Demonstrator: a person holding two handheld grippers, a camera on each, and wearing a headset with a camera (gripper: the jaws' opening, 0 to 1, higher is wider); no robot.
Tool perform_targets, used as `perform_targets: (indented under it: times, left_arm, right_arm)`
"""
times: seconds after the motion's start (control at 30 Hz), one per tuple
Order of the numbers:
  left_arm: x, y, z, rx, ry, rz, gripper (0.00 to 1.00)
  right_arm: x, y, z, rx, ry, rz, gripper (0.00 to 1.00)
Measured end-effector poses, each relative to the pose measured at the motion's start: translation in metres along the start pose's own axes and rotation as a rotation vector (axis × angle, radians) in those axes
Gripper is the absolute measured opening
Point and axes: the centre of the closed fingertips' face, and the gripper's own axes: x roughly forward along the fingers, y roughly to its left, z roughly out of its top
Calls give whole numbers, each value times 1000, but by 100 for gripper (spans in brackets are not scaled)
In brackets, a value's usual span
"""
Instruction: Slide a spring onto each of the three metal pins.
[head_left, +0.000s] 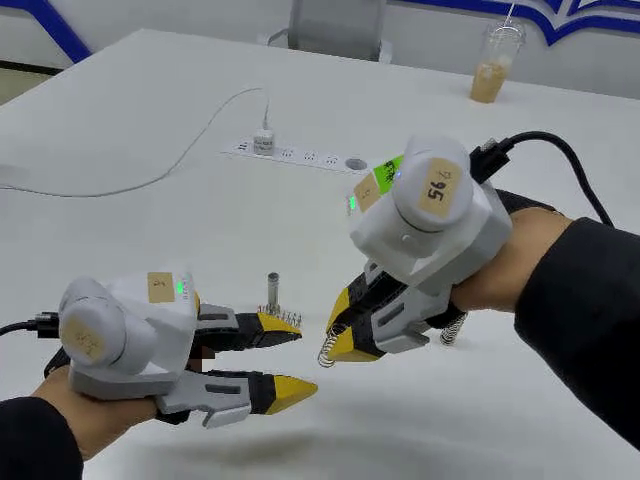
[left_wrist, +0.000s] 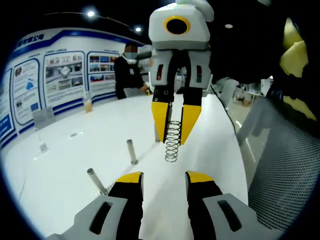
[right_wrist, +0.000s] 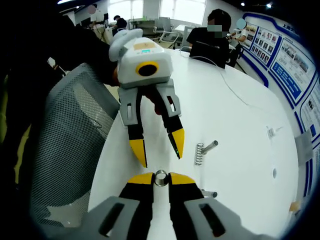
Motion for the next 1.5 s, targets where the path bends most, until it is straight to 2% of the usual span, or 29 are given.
perform_targets:
  times: [0.33, 0.67, 0.7, 0.73, 0.97, 1.3, 1.5]
  left_arm:
    - [-14, 13, -8, -43, 2, 65, 44]
    - [-21, 19, -11, -70, 1, 104, 52]
    - [-21, 19, -11, -73, 1, 106, 52]
    - [-22, 19, -12, -74, 3, 108, 53]
    - [-23, 20, -14, -81, 5, 115, 56]
    - [-25, 22, -15, -89, 7, 125, 59]
    - [-26, 22, -15, -92, 8, 130, 60]
  right_arm:
    - [-18, -21, -11, 40, 0, -52, 12]
    - [-33, -45, -20, 77, 6, -105, 12]
    - [-33, -48, -22, 78, 10, -114, 12]
    - [-35, -53, -27, 69, 36, -137, 12]
    - [-34, -63, -31, 84, 44, -141, 12]
    - [-23, -81, -34, 99, 58, -139, 12]
    - [-15, -84, -36, 103, 71, -124, 12]
